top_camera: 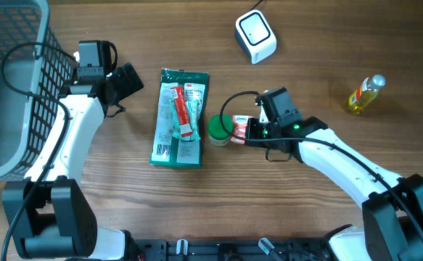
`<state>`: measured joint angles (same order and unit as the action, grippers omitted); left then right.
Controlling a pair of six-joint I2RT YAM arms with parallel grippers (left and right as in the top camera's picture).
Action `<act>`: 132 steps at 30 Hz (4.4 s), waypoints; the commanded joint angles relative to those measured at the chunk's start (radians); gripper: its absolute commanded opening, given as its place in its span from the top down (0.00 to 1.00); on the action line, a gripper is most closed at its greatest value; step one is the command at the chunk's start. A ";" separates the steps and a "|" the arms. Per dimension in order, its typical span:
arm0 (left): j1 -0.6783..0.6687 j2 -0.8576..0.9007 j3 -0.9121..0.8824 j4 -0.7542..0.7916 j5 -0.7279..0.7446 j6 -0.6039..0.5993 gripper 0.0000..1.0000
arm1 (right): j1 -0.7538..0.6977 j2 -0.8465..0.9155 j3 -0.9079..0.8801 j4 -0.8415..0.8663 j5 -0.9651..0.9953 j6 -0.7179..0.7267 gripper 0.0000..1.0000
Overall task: Scan the item barcode
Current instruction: 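Lift the Kleenex pack off the green jar with the right gripper, then carry the Kleenex pack rightward with the right gripper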
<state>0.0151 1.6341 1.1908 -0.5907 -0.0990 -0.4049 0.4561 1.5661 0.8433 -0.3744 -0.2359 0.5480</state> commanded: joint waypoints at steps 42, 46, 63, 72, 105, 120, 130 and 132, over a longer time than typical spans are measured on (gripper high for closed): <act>0.003 -0.012 0.013 0.000 0.005 0.005 0.00 | 0.000 -0.002 0.029 -0.065 0.077 0.170 0.34; 0.003 -0.012 0.013 0.000 0.005 0.005 0.00 | 0.001 -0.002 0.029 -0.082 0.113 0.184 0.30; 0.003 -0.012 0.013 0.000 0.005 0.005 0.00 | 0.000 -0.001 0.025 -0.147 0.289 0.188 0.59; 0.003 -0.012 0.013 0.000 0.005 0.005 0.00 | 0.001 0.003 -0.042 -0.019 0.242 0.187 0.62; 0.003 -0.012 0.013 0.000 0.005 0.005 0.00 | 0.000 0.113 -0.060 0.019 0.183 0.219 0.83; 0.003 -0.012 0.013 0.000 0.005 0.005 0.00 | -0.059 0.177 -0.067 0.036 0.066 0.248 0.96; 0.003 -0.012 0.013 0.000 0.005 0.005 0.00 | -0.366 0.148 -0.067 0.029 -0.776 -0.224 0.96; 0.003 -0.012 0.013 0.000 0.005 0.005 0.00 | -0.403 0.148 -0.067 0.014 -0.914 -0.289 0.96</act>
<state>0.0151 1.6341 1.1908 -0.5907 -0.0986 -0.4049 0.1024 1.7020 0.7868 -0.3504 -0.7708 0.4606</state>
